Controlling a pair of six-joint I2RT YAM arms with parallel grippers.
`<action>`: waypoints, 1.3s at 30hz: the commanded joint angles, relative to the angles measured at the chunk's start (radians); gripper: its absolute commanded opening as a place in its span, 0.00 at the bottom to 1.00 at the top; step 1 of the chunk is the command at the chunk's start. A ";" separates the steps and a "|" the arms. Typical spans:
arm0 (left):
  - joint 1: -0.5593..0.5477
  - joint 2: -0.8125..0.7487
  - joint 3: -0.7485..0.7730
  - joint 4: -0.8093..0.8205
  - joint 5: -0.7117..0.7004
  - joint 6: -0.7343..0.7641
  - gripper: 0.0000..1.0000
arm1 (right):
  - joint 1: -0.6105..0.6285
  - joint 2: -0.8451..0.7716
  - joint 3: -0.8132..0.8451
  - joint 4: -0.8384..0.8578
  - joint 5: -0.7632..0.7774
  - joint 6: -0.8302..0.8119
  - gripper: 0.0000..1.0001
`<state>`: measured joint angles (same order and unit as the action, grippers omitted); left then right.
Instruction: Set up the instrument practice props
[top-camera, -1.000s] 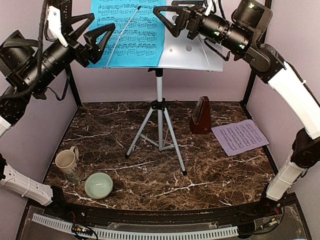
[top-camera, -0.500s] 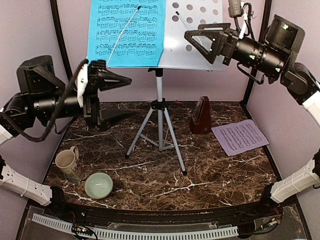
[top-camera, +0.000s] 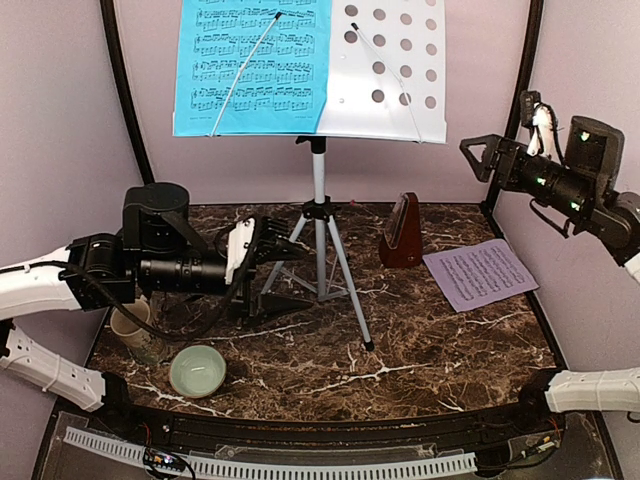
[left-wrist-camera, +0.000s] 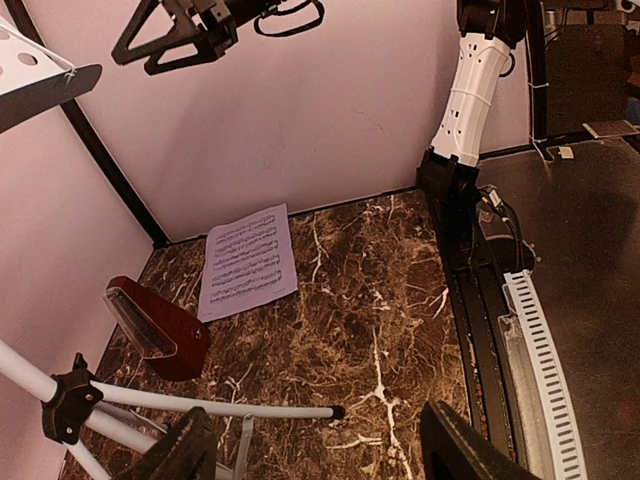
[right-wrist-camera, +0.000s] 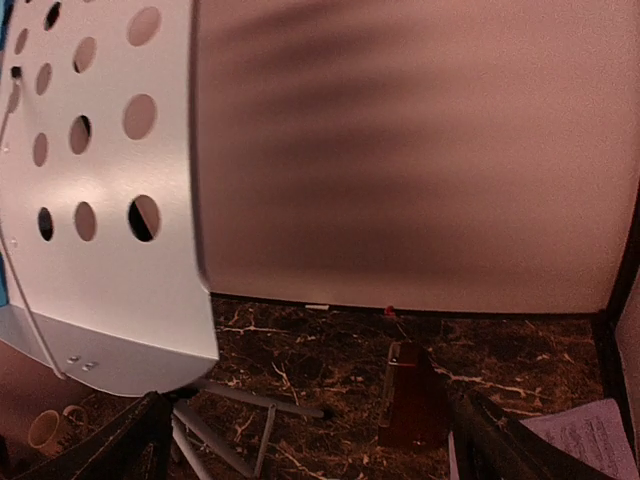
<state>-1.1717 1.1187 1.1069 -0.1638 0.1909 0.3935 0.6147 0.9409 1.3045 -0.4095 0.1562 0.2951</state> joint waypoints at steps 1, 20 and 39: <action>-0.003 0.029 -0.021 0.102 0.036 -0.070 0.72 | -0.089 0.045 -0.086 -0.154 0.091 0.086 0.96; -0.002 0.095 -0.028 0.122 -0.045 -0.102 0.71 | 0.083 0.555 -0.345 -0.255 0.471 0.045 0.81; 0.003 0.093 -0.023 0.123 -0.043 -0.104 0.71 | 0.092 0.992 -0.299 -0.267 0.723 0.031 0.62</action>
<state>-1.1717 1.2228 1.0748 -0.0601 0.1417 0.2989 0.7044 1.8442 1.0134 -0.6586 0.8425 0.3279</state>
